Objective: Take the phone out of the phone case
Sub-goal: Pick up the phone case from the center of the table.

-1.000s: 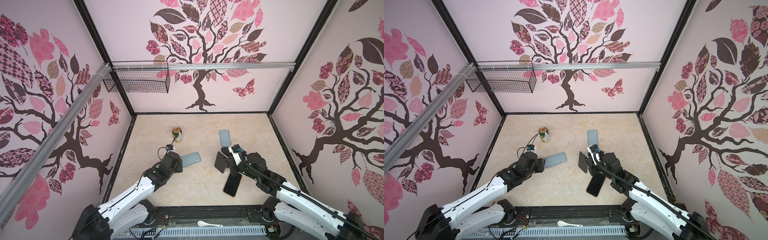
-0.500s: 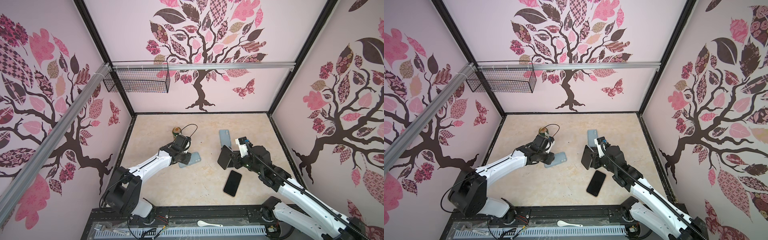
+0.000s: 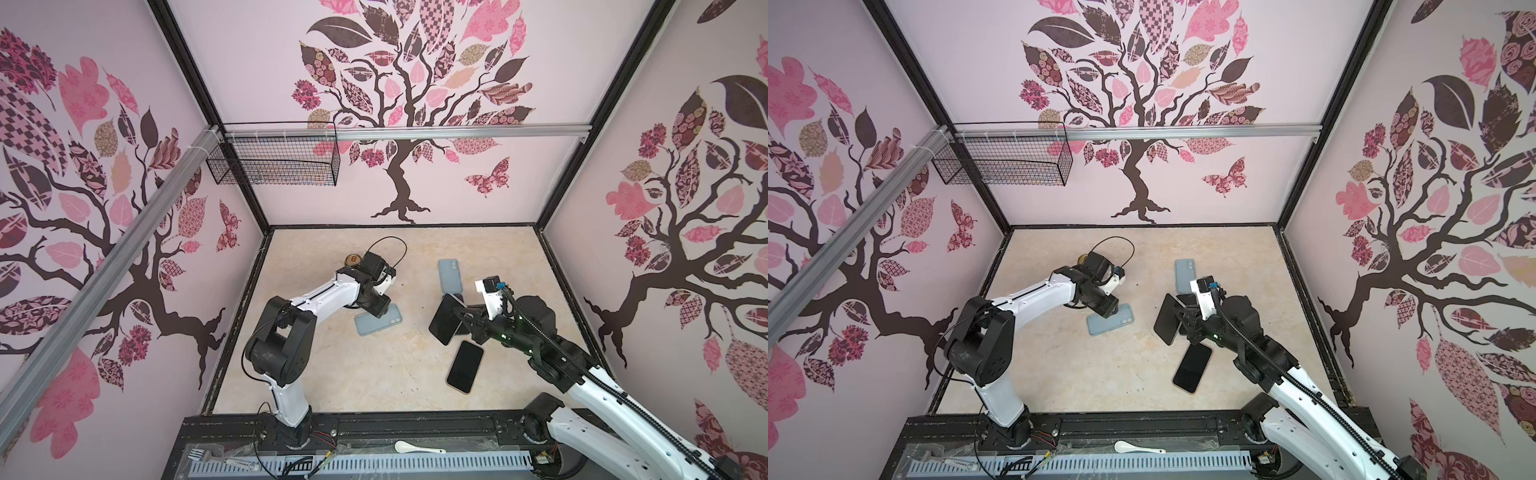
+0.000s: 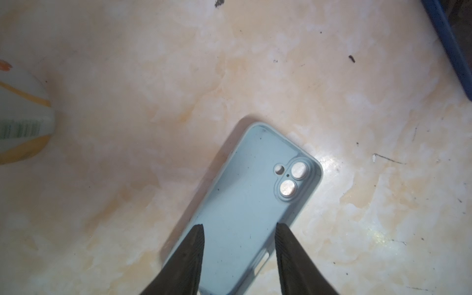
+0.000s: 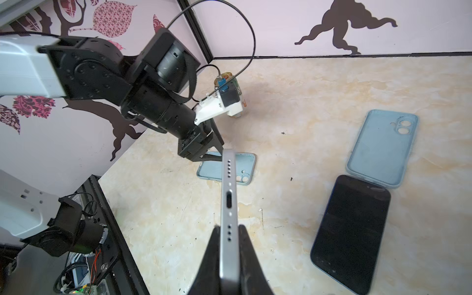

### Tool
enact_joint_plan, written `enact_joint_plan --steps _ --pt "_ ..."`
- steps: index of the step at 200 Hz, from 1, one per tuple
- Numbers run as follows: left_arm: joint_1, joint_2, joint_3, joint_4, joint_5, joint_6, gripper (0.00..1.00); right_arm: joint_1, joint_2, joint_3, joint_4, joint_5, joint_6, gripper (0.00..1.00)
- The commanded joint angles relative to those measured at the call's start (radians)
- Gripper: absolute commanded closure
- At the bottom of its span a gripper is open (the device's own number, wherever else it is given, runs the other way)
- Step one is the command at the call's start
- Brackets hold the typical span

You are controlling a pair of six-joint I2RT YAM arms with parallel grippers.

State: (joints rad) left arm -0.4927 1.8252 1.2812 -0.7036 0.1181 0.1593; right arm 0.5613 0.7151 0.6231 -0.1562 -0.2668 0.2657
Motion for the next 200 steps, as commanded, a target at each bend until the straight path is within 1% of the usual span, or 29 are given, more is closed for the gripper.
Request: enact_joint_plan --steps 1,46,77,131,138,147,162,169,185,200 --pt "0.009 0.058 0.058 -0.060 0.003 0.059 0.53 0.002 -0.029 0.020 0.010 -0.023 0.000 1.00" --pt "0.028 0.134 0.120 -0.105 -0.008 0.099 0.54 0.002 -0.032 0.032 -0.012 -0.028 -0.027 1.00" --pt "0.031 0.165 0.125 -0.115 -0.042 0.121 0.55 0.003 -0.026 0.037 -0.012 -0.032 -0.039 1.00" --pt "0.037 0.208 0.157 -0.129 -0.042 0.144 0.57 0.002 -0.019 0.042 -0.016 -0.047 -0.044 1.00" --pt "0.037 0.212 0.162 -0.134 -0.035 0.146 0.61 0.002 -0.020 0.043 -0.015 -0.047 -0.043 1.00" --pt "0.037 0.217 0.166 -0.137 -0.027 0.146 0.62 0.002 -0.022 0.042 -0.017 -0.044 -0.043 1.00" --pt "0.038 0.217 0.163 -0.134 -0.024 0.140 0.71 0.003 -0.025 0.044 -0.016 -0.041 -0.042 1.00" --pt "0.037 0.215 0.163 -0.133 -0.024 0.140 0.72 0.002 -0.025 0.044 -0.017 -0.040 -0.043 1.00" --pt "0.037 0.211 0.164 -0.133 -0.025 0.136 0.84 0.003 -0.028 0.043 -0.017 -0.037 -0.042 1.00" --pt "0.037 0.208 0.165 -0.135 -0.030 0.126 0.93 0.002 -0.030 0.039 -0.017 -0.027 -0.041 1.00"
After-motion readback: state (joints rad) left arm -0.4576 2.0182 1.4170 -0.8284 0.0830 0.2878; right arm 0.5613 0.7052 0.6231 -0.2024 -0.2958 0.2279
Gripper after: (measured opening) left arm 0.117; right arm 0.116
